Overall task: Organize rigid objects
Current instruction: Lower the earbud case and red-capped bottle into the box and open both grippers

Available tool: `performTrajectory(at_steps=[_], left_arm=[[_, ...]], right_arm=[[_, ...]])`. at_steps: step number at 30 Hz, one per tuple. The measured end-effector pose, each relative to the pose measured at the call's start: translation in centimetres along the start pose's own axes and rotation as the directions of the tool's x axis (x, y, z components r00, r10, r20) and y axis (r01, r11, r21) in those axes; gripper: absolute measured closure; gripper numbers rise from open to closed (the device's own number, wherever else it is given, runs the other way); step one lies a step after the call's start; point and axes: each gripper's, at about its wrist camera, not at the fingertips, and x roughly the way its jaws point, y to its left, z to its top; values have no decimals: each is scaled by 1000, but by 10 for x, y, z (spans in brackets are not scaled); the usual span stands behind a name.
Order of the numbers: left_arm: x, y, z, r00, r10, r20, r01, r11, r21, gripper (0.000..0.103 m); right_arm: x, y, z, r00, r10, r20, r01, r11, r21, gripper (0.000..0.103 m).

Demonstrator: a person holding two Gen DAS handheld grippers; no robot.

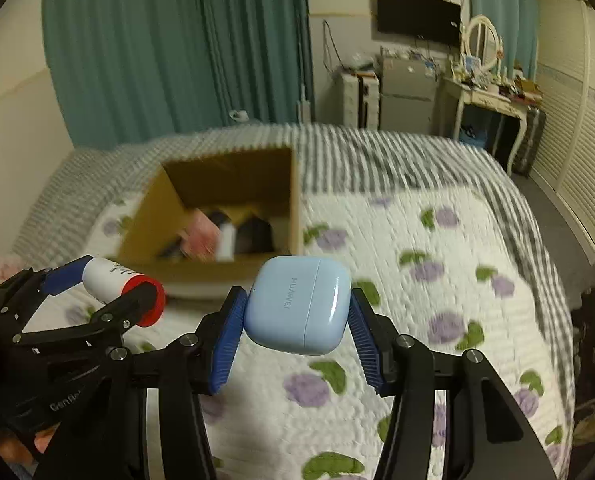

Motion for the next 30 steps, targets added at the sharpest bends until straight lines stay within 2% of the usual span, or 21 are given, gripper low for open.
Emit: performTrajectory(at_steps=[5,7,14,20,27,30], left_arm=[[-2,27,37,999,15,47,-15,1000,2,26],[4,37,48,998,21,59,-21,1000,-1,27],[51,51,78,996,42,81,-45,998,34,26],[115,52,81,998,41,48,-43,997,59,26],[177,47,60,998,57,-33,-54,994,96,26],[186,48,57,997,17,-79,-10,996,87,26]], right_arm=[[-5,29,40,999,-1,48,7,993,-117,52],[-2,34,54,998,8,67,1,992,-126,52],[47,50,106,994,62,87,-48,987,-156,52],[112,53,119,995,78,54,-68,983,-168,52],[181,45,109,997,79,4,-77,985,-157,52],[195,45,100,997,72,-2,-71,982,-175,51]])
